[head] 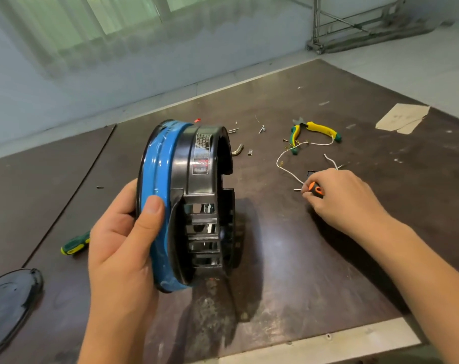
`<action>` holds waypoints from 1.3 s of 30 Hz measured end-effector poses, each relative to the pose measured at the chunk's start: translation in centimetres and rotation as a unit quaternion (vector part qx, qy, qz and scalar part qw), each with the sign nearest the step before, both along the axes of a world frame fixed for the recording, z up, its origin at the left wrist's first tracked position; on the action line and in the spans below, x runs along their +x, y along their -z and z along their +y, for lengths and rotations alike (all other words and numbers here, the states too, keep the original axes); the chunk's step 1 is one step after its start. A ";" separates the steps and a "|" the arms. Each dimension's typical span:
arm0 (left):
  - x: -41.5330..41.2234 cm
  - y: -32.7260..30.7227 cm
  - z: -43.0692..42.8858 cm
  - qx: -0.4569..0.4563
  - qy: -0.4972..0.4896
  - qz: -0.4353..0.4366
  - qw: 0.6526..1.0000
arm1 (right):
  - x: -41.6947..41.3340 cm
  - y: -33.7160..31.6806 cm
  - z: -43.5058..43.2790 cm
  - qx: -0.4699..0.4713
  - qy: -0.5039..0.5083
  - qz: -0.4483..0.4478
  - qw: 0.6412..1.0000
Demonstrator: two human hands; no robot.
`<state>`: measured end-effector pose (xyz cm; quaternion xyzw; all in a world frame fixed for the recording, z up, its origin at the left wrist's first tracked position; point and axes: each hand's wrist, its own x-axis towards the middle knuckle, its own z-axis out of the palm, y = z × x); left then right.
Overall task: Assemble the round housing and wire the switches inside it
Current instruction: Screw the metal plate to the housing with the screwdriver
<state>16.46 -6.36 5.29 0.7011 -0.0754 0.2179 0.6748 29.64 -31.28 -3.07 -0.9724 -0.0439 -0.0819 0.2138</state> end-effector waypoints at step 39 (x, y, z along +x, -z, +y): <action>0.0 0.6 -3.2 0.111 0.007 -0.036 0.993 | -4.3 -5.4 3.8 0.692 -0.262 0.130 0.660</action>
